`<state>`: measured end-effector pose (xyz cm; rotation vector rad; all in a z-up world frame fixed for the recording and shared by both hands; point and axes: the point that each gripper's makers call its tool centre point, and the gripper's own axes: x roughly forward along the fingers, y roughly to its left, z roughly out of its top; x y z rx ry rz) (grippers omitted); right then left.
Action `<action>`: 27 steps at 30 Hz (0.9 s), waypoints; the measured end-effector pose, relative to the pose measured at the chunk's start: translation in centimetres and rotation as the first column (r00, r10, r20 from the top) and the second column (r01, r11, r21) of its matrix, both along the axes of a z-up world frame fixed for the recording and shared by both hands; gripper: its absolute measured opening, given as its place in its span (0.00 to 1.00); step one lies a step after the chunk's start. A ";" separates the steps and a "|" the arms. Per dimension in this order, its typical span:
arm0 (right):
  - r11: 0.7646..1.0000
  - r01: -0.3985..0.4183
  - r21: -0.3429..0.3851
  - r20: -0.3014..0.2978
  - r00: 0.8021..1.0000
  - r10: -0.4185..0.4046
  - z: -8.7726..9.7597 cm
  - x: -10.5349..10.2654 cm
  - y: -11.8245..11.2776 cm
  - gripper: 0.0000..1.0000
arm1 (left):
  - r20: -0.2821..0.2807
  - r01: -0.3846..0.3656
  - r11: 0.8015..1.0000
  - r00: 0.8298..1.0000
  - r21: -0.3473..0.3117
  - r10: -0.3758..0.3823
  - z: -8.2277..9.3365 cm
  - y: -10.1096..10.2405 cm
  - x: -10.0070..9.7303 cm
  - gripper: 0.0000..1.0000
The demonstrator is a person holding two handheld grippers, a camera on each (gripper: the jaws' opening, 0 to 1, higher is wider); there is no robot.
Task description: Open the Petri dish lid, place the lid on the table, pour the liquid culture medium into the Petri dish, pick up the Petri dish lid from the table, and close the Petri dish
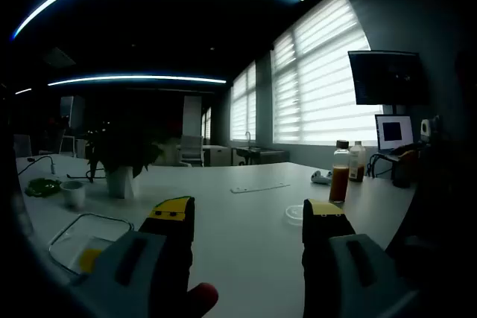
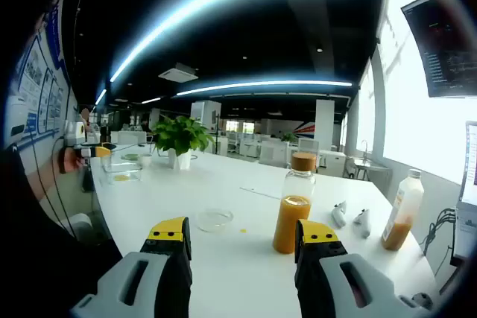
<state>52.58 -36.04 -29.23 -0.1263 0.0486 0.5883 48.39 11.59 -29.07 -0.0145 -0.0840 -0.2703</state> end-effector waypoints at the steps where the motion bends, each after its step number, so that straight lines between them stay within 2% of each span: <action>1: 1.000 0.003 0.000 0.001 1.000 -0.003 0.0 0.0 -0.1 0.50 | 0.002 0.002 1.000 1.000 -0.006 -0.002 0.1 0.0 0.0 0.48; 8: 1.000 0.010 0.005 -0.001 1.000 -0.010 -0.2 0.0 -0.5 0.52 | -0.014 0.006 1.000 1.000 -0.006 -0.006 -0.3 -0.2 0.0 0.46; 14: 1.000 0.022 0.012 0.003 1.000 -0.022 -0.2 -0.2 -0.8 0.52 | 0.013 -0.012 1.000 1.000 0.017 0.012 0.5 0.1 -0.2 0.51; 19: 1.000 0.016 0.015 -0.001 1.000 -0.016 -0.5 -0.3 -0.5 0.52 | 0.008 0.003 1.000 1.000 0.026 -0.003 0.2 -0.3 -0.3 0.50; 21: 1.000 0.013 0.015 0.000 1.000 -0.013 -0.4 -0.4 -0.4 0.52 | 0.013 0.004 1.000 1.000 0.025 -0.005 0.3 -0.3 -0.3 0.48; 25: 1.000 0.013 0.016 0.005 1.000 -0.013 -0.1 -0.4 -0.6 0.52 | 0.006 0.018 0.999 1.000 0.031 -0.019 0.1 -0.6 -0.5 0.37; 27: 1.000 0.015 0.021 0.007 1.000 -0.015 0.0 -0.4 -0.7 0.52 | 0.009 0.028 0.999 1.000 0.033 -0.028 0.2 -0.9 -0.5 0.38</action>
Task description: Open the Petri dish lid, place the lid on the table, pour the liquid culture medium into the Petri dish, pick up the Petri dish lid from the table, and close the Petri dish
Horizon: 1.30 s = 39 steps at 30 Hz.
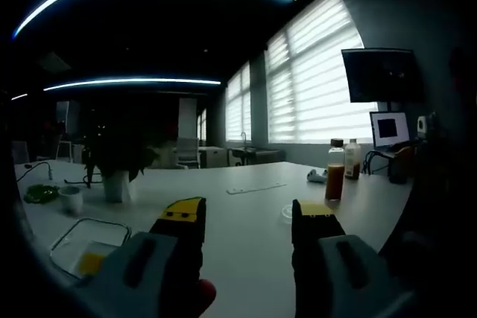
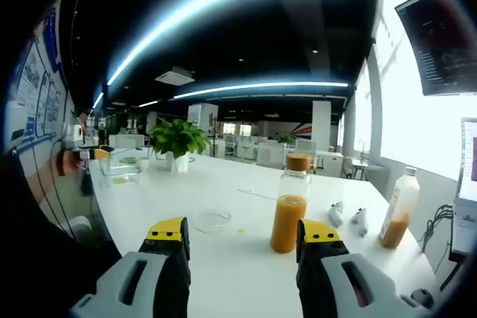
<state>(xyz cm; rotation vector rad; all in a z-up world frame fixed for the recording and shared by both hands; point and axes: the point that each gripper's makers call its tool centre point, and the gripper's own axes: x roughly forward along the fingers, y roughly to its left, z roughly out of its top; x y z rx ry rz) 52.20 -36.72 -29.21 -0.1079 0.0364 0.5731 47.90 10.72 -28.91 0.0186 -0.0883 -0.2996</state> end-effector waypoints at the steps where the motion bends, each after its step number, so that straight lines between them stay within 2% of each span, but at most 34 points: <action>1: 1.000 0.001 -0.001 0.000 1.000 0.000 0.0 0.0 0.0 0.52 | 0.000 -0.001 1.000 1.000 0.002 0.001 0.0 -0.1 0.0 0.39; 4: 1.000 0.002 -0.004 0.000 1.000 -0.002 0.0 0.0 0.0 0.52 | 0.005 -0.011 1.000 1.000 0.014 0.011 0.1 0.0 0.1 0.45; 20: 1.000 -0.004 -0.004 0.002 1.000 0.004 -0.1 -0.2 0.0 0.52 | 0.006 -0.032 0.999 0.999 0.019 0.032 0.2 0.5 0.0 0.48; 39: 1.000 -0.009 0.010 0.006 1.000 0.009 0.3 -0.3 0.4 0.52 | 0.007 -0.027 1.000 1.000 0.006 0.027 0.1 0.5 0.0 0.47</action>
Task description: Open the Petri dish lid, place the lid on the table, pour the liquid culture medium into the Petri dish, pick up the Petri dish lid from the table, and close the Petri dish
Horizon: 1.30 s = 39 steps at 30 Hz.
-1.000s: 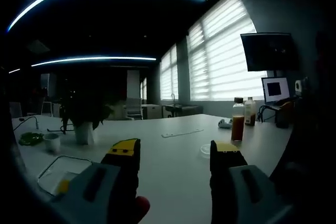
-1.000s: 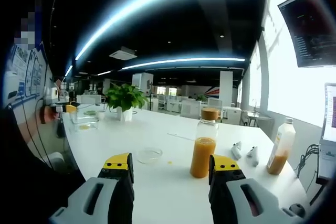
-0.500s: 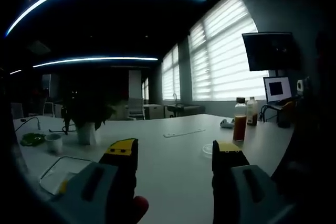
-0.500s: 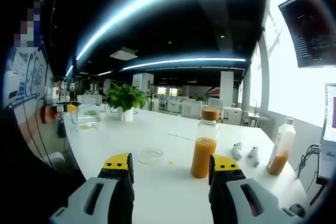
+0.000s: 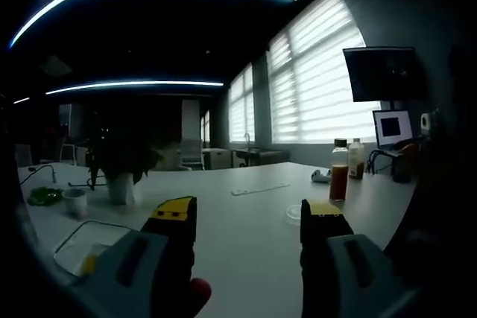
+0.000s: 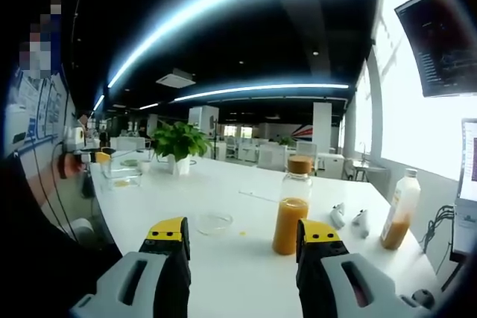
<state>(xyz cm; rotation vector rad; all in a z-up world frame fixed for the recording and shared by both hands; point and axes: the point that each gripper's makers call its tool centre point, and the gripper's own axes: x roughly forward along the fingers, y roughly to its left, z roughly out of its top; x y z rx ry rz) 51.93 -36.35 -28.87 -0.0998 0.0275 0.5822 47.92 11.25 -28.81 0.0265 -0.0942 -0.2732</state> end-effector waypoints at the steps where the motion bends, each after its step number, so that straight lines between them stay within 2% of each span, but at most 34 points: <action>1: 1.000 0.000 0.001 0.000 1.000 0.000 0.0 0.0 0.0 0.52 | -0.001 0.002 1.000 1.000 0.000 -0.002 0.0 0.0 0.0 0.47; 13: 1.000 -0.021 0.010 0.010 1.000 0.021 0.1 0.2 1.0 0.51 | -0.005 0.030 1.000 1.000 -0.010 -0.030 -0.4 -0.7 0.6 0.49; 18: 0.999 -0.043 -0.027 0.008 0.999 0.043 -0.5 0.3 2.2 0.49 | -0.019 0.058 0.998 0.998 0.013 -0.058 -0.9 -1.6 1.0 0.49; 25: 0.998 -0.065 -0.017 -0.002 0.998 0.065 -0.8 0.7 3.0 0.51 | -0.021 0.075 0.997 0.997 0.004 -0.075 -0.9 -1.8 1.6 0.50; 30: 0.997 -0.078 -0.029 -0.009 0.997 0.077 -1.0 1.3 3.8 0.52 | -0.035 0.093 0.995 0.995 0.026 -0.092 -1.3 -2.1 2.5 0.50; 34: 0.996 -0.086 -0.024 -0.007 0.996 0.086 -1.1 2.0 4.5 0.52 | -0.032 0.115 0.993 0.993 0.015 -0.114 -1.5 -2.3 3.7 0.50; 39: 0.995 -0.091 -0.039 -0.023 0.996 0.090 -2.1 2.9 5.2 0.52 | -0.047 0.117 0.993 0.992 0.020 -0.116 -1.9 -2.7 4.9 0.49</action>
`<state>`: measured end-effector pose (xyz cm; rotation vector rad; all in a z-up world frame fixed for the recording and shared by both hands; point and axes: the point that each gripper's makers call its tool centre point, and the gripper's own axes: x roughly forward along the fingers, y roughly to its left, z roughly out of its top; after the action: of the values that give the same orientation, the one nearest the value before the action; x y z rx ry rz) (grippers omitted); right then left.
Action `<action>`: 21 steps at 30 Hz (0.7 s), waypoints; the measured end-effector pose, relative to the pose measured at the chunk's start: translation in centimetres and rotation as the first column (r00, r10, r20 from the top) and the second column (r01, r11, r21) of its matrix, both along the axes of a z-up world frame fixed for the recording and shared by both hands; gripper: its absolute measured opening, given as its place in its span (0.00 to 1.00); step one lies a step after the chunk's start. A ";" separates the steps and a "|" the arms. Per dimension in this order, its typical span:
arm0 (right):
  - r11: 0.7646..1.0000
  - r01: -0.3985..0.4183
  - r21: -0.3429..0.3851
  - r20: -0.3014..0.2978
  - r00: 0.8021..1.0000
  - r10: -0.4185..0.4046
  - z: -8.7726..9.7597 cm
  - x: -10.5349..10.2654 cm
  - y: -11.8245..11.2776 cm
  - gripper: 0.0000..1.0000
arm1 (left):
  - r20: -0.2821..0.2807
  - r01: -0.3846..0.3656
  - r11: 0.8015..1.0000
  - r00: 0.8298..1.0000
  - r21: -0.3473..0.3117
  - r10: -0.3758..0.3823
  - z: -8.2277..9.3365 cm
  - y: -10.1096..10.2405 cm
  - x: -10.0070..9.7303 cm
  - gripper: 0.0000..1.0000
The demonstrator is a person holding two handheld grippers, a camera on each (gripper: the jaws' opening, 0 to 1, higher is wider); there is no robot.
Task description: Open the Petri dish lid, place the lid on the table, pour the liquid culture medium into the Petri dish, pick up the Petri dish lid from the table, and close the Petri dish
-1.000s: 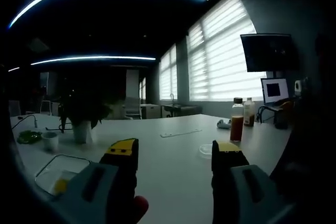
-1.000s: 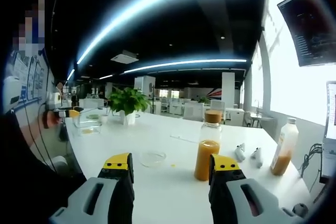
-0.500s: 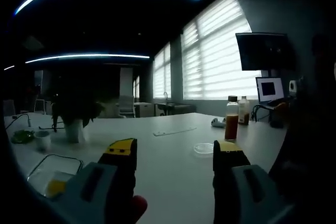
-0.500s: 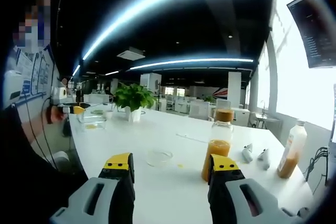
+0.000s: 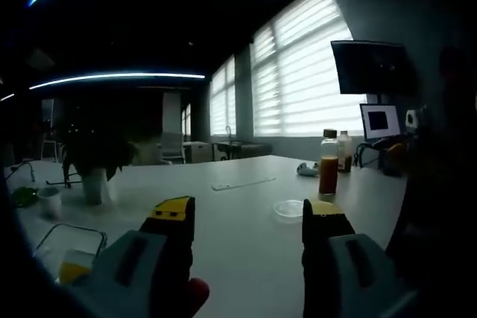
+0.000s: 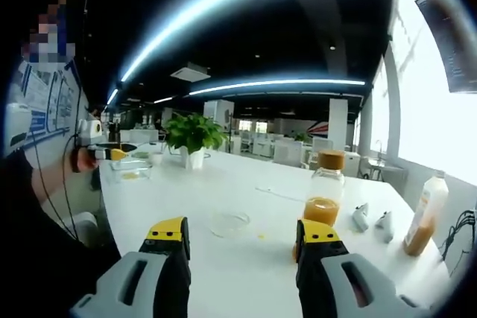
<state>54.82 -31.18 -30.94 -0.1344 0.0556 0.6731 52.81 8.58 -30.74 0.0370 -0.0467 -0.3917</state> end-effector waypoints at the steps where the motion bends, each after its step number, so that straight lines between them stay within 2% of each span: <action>1: 1.000 -0.005 0.002 -0.004 1.000 0.005 -0.1 0.1 0.2 0.51 | -0.003 0.002 1.000 1.000 0.001 -0.002 -0.1 -0.1 0.2 0.49; 5: 0.999 -0.044 -0.001 -0.018 0.999 0.044 -0.4 0.5 1.4 0.44 | -0.013 0.031 1.000 0.999 0.002 -0.031 -0.6 -1.1 1.2 0.49; 11: 0.998 -0.065 -0.026 -0.017 0.998 0.065 -0.6 1.6 2.8 0.52 | -0.022 0.058 0.998 0.998 -0.007 -0.058 -1.1 -2.0 2.4 0.51; 17: 0.996 -0.080 -0.026 -0.032 0.996 0.079 -1.3 3.2 3.4 0.53 | -0.017 0.080 0.997 0.997 0.007 -0.080 -1.0 -2.2 3.9 0.51; 21: 0.995 -0.082 -0.050 -0.031 0.996 0.081 -1.8 4.5 3.6 0.52 | -0.040 0.122 0.992 0.992 0.023 -0.121 -1.3 -3.3 5.1 0.50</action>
<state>59.32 -27.57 -32.77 -0.1768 0.0957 0.7556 57.94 5.30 -32.02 0.0514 -0.0059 -0.5145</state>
